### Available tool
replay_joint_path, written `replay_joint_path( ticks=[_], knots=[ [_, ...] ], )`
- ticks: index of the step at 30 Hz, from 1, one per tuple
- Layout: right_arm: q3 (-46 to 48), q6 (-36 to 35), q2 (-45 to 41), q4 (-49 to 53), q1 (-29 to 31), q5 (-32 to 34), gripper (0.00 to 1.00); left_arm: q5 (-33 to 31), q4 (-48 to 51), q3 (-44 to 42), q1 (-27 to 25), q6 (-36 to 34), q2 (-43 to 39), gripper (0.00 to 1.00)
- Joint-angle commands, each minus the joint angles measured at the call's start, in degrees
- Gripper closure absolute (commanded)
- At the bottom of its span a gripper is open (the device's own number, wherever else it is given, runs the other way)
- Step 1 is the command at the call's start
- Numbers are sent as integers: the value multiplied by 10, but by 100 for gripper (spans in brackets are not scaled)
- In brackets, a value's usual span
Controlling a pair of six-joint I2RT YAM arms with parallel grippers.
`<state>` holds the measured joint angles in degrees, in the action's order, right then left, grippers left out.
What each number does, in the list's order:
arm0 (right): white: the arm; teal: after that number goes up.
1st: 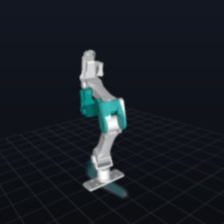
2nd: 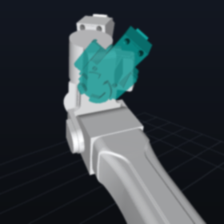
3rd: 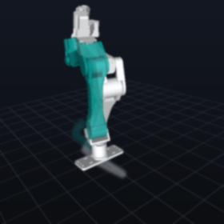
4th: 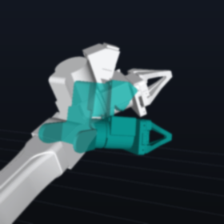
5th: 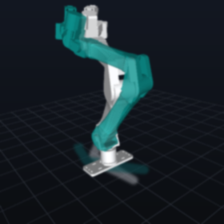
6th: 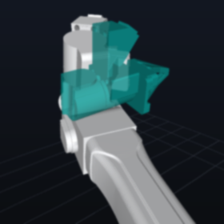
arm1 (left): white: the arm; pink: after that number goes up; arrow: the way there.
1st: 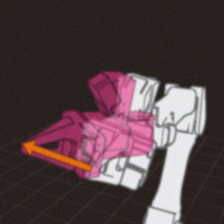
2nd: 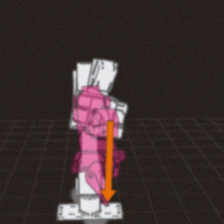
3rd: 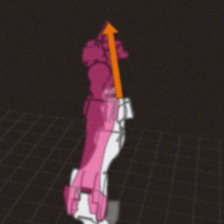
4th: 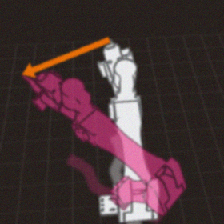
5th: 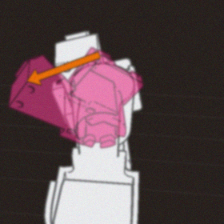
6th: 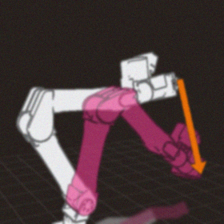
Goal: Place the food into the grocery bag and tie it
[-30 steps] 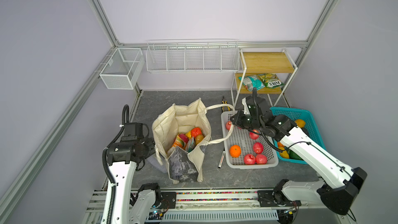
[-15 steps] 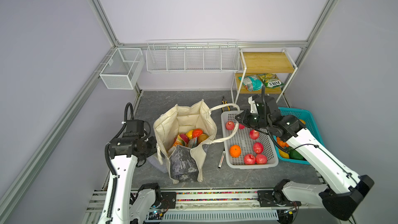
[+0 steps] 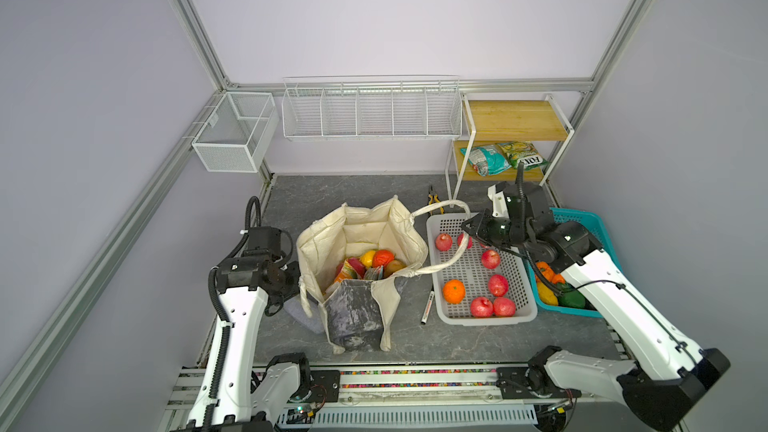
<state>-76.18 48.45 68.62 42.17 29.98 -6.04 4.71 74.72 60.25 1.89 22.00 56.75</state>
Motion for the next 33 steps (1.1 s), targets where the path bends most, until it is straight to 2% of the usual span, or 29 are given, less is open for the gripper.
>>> replay_joint_path(
  ticks=[1,10,16,20,24,29,33],
  knots=[
    [-12,-8,-16,5,-6,-6,93,-12,-3,-12,4,2,9,59],
    [-14,-8,-15,6,-12,-10,93,16,-39,-39,3,9,15,60],
    [-18,-8,-19,10,-14,-11,93,12,-45,-44,3,15,11,67],
    [-21,-8,-22,15,-17,-11,93,-7,-35,-37,4,20,3,87],
    [-26,-9,-22,20,-17,-12,93,-36,-13,-20,3,22,-10,95],
    [-32,-11,-21,25,-17,-13,93,-97,52,62,4,23,-34,100],
    [-39,-13,-18,26,-17,-19,93,-112,104,180,4,27,-43,100]
  ],
)
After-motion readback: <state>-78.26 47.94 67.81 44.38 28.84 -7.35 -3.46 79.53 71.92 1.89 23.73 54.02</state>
